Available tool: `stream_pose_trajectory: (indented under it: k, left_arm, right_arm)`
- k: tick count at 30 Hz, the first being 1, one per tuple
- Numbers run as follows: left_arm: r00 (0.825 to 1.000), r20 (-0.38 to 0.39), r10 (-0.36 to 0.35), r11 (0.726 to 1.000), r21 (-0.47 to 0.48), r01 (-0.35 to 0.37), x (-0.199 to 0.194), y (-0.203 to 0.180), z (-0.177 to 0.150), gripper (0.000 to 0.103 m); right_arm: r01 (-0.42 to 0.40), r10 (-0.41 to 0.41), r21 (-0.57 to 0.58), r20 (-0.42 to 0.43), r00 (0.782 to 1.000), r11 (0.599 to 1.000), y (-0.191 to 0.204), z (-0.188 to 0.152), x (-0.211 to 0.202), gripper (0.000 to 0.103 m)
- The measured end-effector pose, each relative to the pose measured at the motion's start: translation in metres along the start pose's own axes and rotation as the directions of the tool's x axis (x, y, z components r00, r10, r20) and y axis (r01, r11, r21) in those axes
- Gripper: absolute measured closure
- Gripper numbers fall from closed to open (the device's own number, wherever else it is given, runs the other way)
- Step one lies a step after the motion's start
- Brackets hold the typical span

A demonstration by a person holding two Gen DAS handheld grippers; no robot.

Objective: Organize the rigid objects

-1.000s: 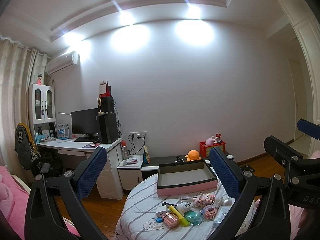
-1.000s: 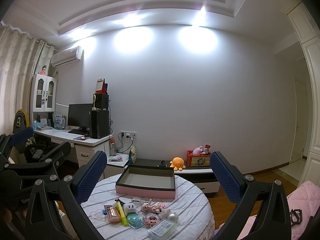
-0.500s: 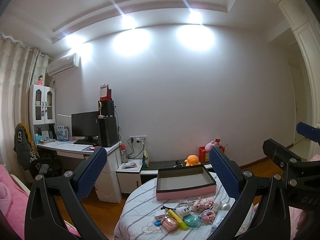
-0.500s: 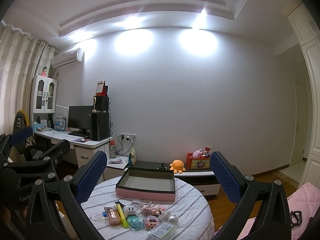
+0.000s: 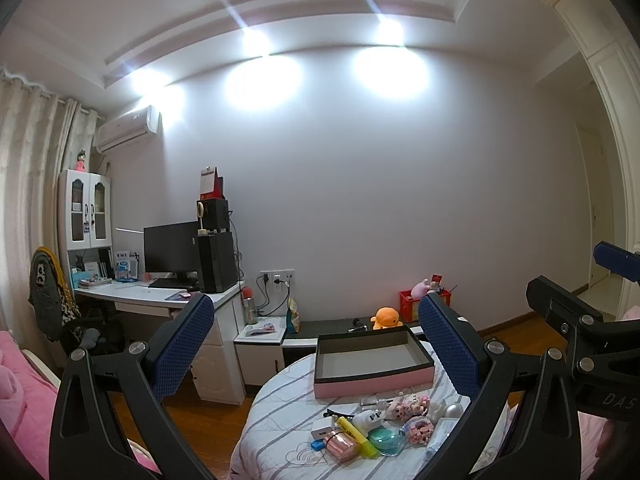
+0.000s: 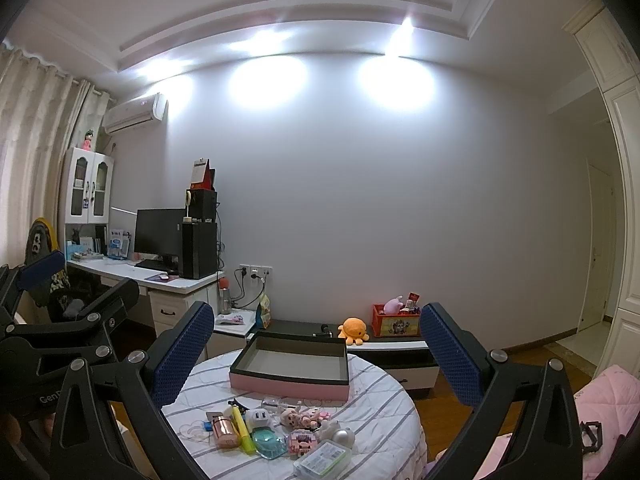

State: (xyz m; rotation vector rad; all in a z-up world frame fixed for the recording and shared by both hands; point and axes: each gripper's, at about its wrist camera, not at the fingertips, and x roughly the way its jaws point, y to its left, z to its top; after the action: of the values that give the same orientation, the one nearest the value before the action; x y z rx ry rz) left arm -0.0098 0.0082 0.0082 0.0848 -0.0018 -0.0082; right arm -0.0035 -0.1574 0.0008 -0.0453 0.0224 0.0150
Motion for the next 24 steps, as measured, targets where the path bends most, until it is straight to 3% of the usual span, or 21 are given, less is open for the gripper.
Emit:
stream_pose_trajectory:
  k: [24]
  left_arm:
    - [1.000,-0.019,-0.003,1.000,0.005,0.003,0.0084,-0.0017,-0.0104,0.000]
  right_arm:
    - [0.008,-0.008,-0.002,-0.014,1.000,1.000,0.0039,-0.0022,-0.0044,0.000]
